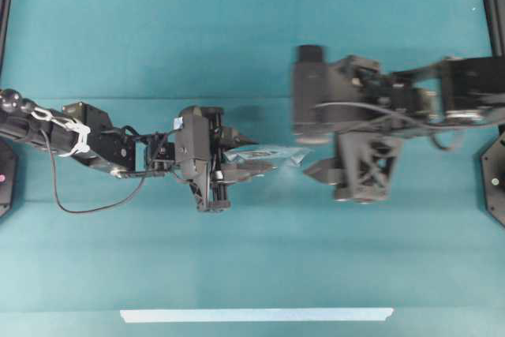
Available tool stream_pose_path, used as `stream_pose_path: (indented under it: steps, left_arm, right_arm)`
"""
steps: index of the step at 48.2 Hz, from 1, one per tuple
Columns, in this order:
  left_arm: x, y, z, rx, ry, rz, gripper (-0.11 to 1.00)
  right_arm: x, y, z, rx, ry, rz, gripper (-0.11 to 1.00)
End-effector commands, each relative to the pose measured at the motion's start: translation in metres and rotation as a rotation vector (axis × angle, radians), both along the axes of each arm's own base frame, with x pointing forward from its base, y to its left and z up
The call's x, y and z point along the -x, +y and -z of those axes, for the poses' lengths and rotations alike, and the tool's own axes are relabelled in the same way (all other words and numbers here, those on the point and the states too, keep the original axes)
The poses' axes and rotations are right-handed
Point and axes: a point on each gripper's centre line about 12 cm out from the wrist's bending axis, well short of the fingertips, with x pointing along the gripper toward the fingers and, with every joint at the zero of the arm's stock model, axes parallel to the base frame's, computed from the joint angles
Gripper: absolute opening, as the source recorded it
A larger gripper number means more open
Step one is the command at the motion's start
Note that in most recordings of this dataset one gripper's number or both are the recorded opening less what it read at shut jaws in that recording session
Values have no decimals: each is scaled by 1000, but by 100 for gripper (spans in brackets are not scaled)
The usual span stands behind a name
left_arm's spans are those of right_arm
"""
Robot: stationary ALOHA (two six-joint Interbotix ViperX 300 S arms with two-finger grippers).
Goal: Hand over the silver zip bag and make it stand upright.
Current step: 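Withdraw the open right gripper to the right, away from the bag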
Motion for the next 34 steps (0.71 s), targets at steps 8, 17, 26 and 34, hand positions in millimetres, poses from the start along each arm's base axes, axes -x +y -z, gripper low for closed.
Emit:
stream_pose_path:
  steps: [8, 17, 26, 34]
  left_arm:
    - [1, -3, 0, 6, 12, 6, 27]
    - [0, -3, -1, 8, 15, 4, 27]
    - [0, -2, 0, 9, 23, 2, 27]
    - [1, -3, 0, 7, 27, 4, 27]
  right_arm:
    - [16, 0, -19, -8, -120, 10, 86]
    - [21, -5, -21, -17, -157, 38, 86]
    - [21, -5, -20, -18, -152, 37, 86]
    - [22, -5, -21, -21, -155, 38, 86]
